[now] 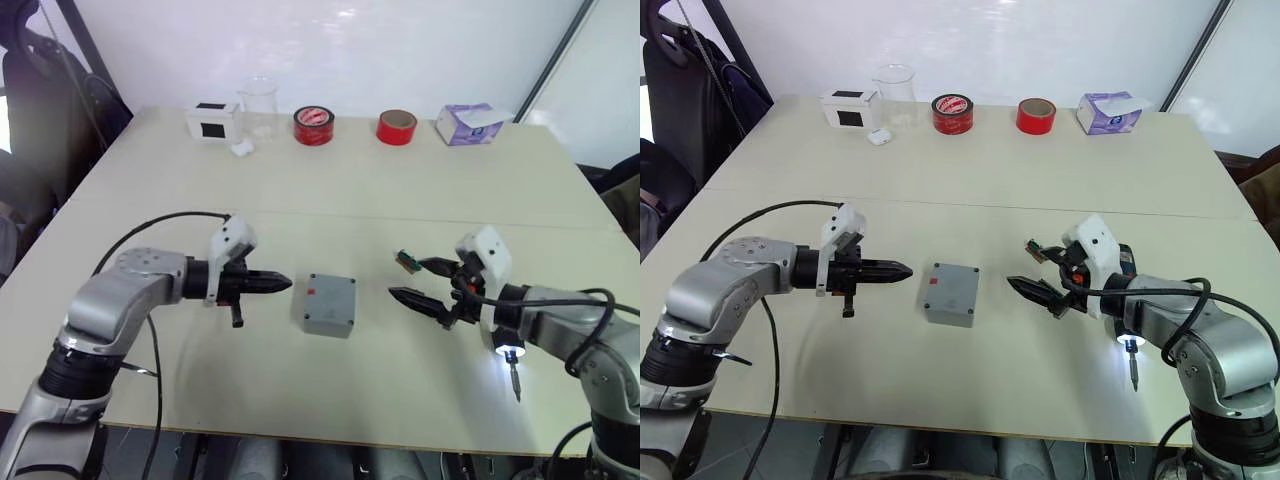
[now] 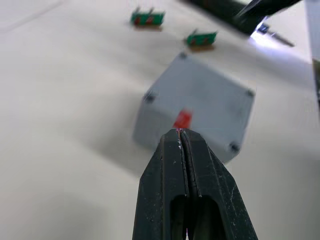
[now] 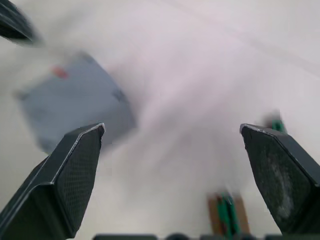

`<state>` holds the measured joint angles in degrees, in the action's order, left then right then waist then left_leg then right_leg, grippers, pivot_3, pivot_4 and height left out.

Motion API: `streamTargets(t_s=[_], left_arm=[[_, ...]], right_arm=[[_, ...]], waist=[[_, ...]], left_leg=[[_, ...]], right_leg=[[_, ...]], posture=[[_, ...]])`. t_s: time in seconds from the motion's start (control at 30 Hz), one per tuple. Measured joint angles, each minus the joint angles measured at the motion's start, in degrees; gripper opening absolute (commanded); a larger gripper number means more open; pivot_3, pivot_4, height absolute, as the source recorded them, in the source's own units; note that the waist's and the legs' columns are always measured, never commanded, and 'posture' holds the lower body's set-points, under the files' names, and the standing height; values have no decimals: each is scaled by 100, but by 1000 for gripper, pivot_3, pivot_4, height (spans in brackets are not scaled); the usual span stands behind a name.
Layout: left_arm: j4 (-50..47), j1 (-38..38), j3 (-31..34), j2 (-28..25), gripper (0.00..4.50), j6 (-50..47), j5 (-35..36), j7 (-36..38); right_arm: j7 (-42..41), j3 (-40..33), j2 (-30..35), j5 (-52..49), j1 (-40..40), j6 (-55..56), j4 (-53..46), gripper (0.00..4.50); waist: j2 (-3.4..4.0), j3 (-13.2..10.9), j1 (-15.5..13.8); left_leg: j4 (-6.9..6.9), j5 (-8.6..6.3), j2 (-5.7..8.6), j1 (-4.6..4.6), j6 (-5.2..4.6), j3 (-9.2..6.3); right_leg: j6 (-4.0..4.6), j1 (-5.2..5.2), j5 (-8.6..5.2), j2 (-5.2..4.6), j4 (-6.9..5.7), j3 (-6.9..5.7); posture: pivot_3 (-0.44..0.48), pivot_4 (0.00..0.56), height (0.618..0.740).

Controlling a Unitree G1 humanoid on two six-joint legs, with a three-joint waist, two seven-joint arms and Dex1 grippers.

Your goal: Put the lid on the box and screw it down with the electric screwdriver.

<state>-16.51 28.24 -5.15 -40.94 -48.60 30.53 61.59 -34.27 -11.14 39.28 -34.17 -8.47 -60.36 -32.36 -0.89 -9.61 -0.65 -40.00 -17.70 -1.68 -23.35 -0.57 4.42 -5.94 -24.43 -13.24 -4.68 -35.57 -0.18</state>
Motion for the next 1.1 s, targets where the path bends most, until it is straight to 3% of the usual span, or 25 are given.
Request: streamTargets(t_s=[0.17,0.77,0.8,0.83,0.93,1.1], left_arm=[[-152,138,-85,178,0,-115,200,-85],[-150,138,-90,86,0,-204,270,-183],[-147,138,-92,86,0,-203,269,-187],[-143,139,-93,86,0,-201,267,-188],[-96,153,-95,86,0,-186,261,-190],[-48,159,-96,85,0,-182,260,-190]], right_arm=[[-50,269,6,389,328,761,315,1949],[-98,568,-6,824,389,1471,975,1949],[-102,589,-6,848,373,1506,1048,1406],[-106,607,-5,875,355,1530,1101,1246],[-143,653,-5,950,301,1619,1254,101],[-158,651,-7,981,235,1691,1266,101]], waist=[[1,-1,46],[1,-1,9],[1,-1,9],[1,-1,9],[1,-1,9],[1,-1,5]], left_leg=[[0,0,-1,3,0,0],[0,1,-2,4,1,0],[0,1,-2,4,1,0],[0,1,-2,4,1,0],[0,1,-2,4,1,1],[0,1,-2,3,1,0]], right_leg=[[-9,-1,5,9,-3,1],[-8,-1,4,10,-4,2],[-7,-1,4,10,-4,2],[-7,-1,4,10,-4,2],[-7,-1,4,10,-4,2],[-8,-1,4,10,-4,2]], posture=[[0,150,740],[0,150,740],[0,150,740],[0,150,740],[0,150,740],[0,150,740]])
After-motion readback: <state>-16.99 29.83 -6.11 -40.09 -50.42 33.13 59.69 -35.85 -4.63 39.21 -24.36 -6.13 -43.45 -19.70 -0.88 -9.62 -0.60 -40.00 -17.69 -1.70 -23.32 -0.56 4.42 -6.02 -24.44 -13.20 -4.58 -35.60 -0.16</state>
